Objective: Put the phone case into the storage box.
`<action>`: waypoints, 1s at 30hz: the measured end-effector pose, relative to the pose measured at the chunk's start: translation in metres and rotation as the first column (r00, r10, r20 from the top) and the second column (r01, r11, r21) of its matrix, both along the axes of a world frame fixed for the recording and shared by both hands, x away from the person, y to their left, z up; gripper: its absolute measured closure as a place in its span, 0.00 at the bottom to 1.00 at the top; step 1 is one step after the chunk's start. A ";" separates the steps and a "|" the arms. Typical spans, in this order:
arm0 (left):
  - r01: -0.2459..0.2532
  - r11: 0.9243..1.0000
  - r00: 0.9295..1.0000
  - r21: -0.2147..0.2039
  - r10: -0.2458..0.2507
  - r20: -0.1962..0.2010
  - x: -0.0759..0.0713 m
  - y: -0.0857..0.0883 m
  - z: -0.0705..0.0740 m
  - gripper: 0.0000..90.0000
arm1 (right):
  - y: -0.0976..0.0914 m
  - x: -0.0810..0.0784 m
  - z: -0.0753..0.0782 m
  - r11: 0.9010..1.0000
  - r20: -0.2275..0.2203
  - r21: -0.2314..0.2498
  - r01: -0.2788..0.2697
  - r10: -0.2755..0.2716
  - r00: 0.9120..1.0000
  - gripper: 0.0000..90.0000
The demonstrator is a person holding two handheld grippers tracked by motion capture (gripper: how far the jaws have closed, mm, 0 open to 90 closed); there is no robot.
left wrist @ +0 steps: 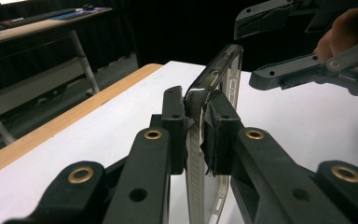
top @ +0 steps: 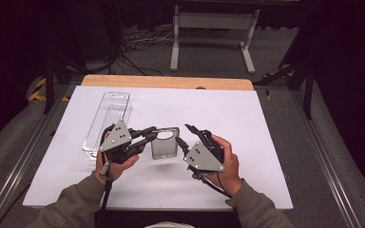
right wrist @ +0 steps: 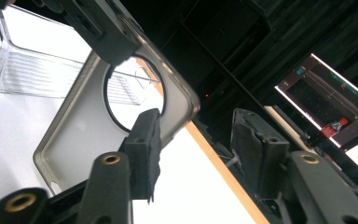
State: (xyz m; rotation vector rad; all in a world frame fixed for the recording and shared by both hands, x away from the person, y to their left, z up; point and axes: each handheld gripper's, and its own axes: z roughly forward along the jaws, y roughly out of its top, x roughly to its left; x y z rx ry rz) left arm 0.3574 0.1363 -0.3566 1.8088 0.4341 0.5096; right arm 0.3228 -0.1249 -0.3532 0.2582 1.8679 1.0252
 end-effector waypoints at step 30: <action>-0.015 1.000 1.000 -0.018 0.016 0.019 0.000 0.010 0.003 0.89 | -0.031 0.007 -0.037 0.995 -0.192 0.100 0.029 -0.010 0.981 0.24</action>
